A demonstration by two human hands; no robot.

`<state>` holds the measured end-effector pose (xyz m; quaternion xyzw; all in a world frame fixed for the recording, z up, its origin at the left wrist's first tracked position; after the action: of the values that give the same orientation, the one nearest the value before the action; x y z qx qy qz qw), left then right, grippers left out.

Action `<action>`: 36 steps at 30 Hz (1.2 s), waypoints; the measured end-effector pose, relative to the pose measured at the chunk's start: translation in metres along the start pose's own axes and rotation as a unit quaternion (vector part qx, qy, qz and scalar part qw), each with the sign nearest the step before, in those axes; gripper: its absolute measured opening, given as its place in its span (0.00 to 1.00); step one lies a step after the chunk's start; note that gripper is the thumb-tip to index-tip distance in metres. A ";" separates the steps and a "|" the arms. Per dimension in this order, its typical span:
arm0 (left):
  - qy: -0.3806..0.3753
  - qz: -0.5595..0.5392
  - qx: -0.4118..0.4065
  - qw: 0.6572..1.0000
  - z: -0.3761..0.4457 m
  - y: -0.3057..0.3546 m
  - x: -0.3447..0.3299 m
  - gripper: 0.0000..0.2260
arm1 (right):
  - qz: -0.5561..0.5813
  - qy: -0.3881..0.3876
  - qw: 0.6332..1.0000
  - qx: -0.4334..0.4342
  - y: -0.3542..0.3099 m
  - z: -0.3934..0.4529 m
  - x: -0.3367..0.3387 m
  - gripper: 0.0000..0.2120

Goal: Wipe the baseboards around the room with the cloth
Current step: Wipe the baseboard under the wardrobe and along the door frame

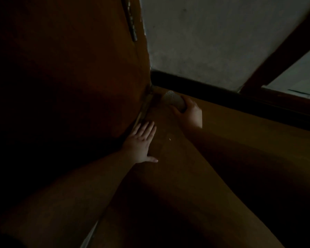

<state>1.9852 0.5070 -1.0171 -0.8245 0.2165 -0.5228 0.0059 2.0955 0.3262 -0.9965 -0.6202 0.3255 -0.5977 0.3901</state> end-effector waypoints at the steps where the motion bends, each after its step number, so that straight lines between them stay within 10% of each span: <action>1: 0.000 0.000 0.004 1.000 -0.002 0.000 0.002 0.56 | 0.000 -0.001 1.000 0.004 -0.003 0.003 -0.002 0.26; 23: -0.122 -0.024 0.059 0.990 0.000 0.020 0.025 0.54 | 0.051 -0.014 0.983 -0.178 -0.023 0.068 -0.088 0.25; 36: -0.113 -0.063 0.044 0.991 0.003 0.017 0.011 0.55 | -0.044 0.038 0.985 -0.162 0.027 0.055 -0.029 0.27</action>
<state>1.9855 0.4868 -1.0133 -0.8892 0.1388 -0.4347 0.0338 2.1502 0.3441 -1.0330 -0.6657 0.4052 -0.5766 0.2455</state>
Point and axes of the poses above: each hand's wrist, its own z-axis towards the middle knuckle, its own x-axis out of the back of the hand, y = z × x, the point moved 1 cm from there along z, towards the middle knuckle, and after that the axes turned 9 degrees about z, right-handed, at the moved point
